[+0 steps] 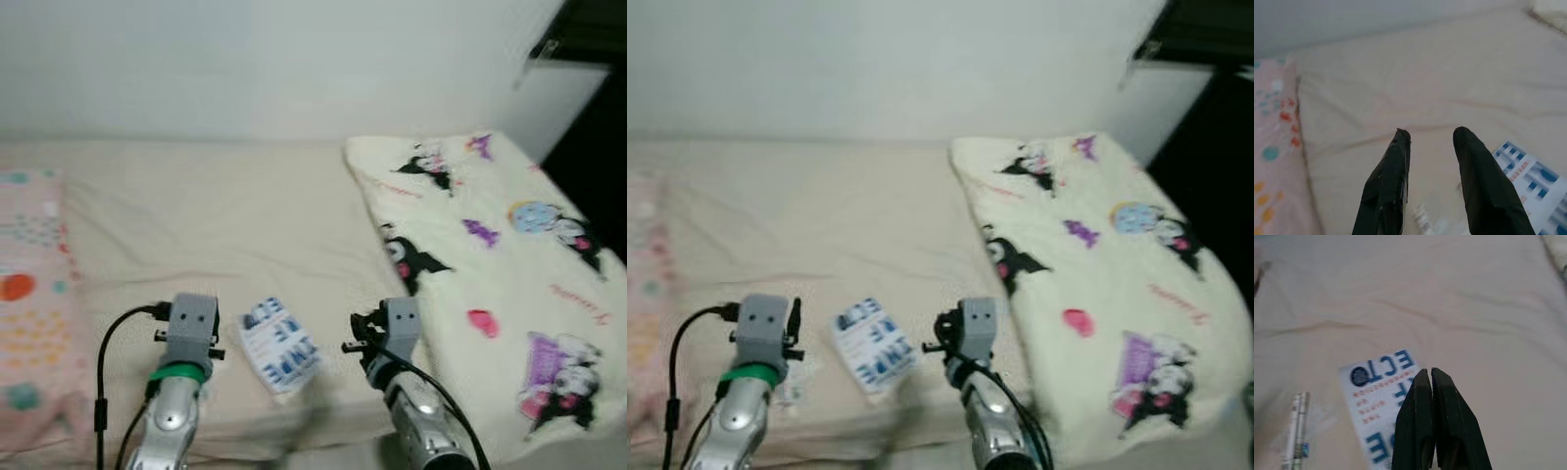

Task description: Clean up the room

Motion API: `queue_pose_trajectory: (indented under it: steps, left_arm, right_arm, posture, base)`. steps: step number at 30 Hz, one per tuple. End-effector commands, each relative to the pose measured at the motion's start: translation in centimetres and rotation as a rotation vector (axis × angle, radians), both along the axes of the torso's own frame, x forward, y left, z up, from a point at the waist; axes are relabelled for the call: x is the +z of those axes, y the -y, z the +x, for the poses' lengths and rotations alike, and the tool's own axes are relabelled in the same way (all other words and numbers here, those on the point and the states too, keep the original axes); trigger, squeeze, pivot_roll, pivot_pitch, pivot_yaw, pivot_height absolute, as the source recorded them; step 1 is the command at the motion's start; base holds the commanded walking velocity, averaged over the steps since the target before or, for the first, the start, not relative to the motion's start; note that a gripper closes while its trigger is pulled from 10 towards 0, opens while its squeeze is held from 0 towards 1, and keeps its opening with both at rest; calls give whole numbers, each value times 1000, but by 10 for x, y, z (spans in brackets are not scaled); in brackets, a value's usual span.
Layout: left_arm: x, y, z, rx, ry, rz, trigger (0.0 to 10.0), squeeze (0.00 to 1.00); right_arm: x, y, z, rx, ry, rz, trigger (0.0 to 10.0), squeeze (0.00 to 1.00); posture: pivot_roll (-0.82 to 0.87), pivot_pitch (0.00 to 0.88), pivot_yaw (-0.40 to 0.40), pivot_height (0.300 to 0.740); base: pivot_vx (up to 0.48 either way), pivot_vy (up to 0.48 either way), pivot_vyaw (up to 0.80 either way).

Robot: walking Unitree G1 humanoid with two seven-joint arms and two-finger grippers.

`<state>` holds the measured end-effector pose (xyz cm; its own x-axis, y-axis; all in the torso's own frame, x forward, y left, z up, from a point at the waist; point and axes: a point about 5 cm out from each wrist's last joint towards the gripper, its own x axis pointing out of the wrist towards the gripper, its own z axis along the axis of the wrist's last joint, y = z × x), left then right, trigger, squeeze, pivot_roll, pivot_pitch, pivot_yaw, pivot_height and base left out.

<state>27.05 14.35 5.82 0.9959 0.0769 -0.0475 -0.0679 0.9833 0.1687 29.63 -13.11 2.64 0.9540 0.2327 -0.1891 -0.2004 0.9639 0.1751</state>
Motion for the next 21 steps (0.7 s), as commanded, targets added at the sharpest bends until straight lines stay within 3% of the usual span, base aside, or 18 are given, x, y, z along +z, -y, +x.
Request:
queue_pose_trajectory:
  steps: [1, 4, 8, 21]
  left_arm:
    - [-4, 1, -3, -6, -23, 1, 10000, 0]
    - [-4, 1, -3, -8, -24, 2, 10000, 0]
    - [-5, 1, -3, -40, -41, 26, 10000, 0]
    - [-9, -3, -6, -27, -85, 34, 10000, 0]
  right_arm:
    - [-4, 4, -3, -15, -16, 0, 10000, 0]
    - [-4, 3, -3, -15, -17, 2, 10000, 0]
    - [-4, 2, -3, -15, -17, 6, 10000, 0]
    - [-6, 3, -6, -23, -18, 5, 10000, 0]
  posture:
    - [47, 48, -35, 740]
    - [50, 50, -33, 740]
    - [52, 52, -30, 740]
    - [49, 62, -24, 740]
  base:
    - [0, 431, 0]
    - [0, 435, 0]
    - [0, 0, 0]
    - [0, -480, 0]
